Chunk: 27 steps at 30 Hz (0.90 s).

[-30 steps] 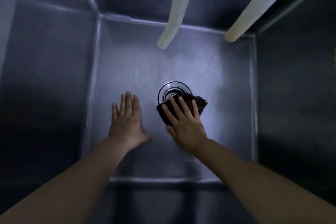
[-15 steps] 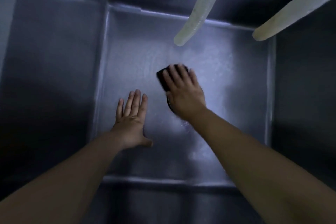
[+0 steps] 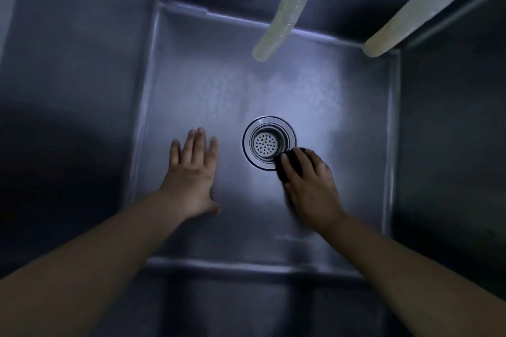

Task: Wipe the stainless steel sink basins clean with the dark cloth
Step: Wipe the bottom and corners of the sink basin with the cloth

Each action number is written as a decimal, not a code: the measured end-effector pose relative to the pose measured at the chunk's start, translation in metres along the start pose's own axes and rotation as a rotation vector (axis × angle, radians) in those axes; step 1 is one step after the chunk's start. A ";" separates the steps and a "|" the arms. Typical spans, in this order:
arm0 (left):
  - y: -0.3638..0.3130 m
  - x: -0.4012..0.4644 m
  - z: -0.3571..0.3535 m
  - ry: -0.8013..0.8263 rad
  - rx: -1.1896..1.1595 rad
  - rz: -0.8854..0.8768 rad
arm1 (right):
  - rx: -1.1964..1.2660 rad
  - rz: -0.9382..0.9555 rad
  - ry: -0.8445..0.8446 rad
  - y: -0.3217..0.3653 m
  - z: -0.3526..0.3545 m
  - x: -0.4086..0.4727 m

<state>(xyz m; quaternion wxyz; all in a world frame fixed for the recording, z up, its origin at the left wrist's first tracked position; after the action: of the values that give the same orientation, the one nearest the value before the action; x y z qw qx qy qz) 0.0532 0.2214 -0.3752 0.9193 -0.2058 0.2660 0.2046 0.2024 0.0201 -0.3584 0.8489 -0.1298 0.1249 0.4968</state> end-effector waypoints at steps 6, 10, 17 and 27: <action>-0.026 0.021 0.016 0.016 0.147 -0.269 | 0.106 -0.149 -0.103 0.014 0.026 0.062; -0.020 0.032 0.014 0.016 0.185 -0.270 | 0.013 -0.200 -0.138 0.030 0.026 0.079; -0.021 0.038 0.011 0.085 0.194 -0.231 | -0.073 -0.074 -0.250 0.036 0.013 0.049; -0.015 0.046 0.013 0.185 0.117 -0.223 | -0.016 0.183 0.087 0.034 0.011 0.087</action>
<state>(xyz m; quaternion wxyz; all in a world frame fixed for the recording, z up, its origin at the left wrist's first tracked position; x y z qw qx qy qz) 0.1008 0.2277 -0.3876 0.9183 -0.1981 0.3364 0.0656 0.2145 0.1103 -0.3811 0.7928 -0.1463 0.1692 0.5669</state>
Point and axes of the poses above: each hand's wrist, its own x-axis towards the middle knuckle, its own z-axis out of the back of the hand, y = z × x, the point moved 1 cm from there along x, towards the middle knuckle, and after that the axes turned 11 degrees about -x, right-handed, at the moved point
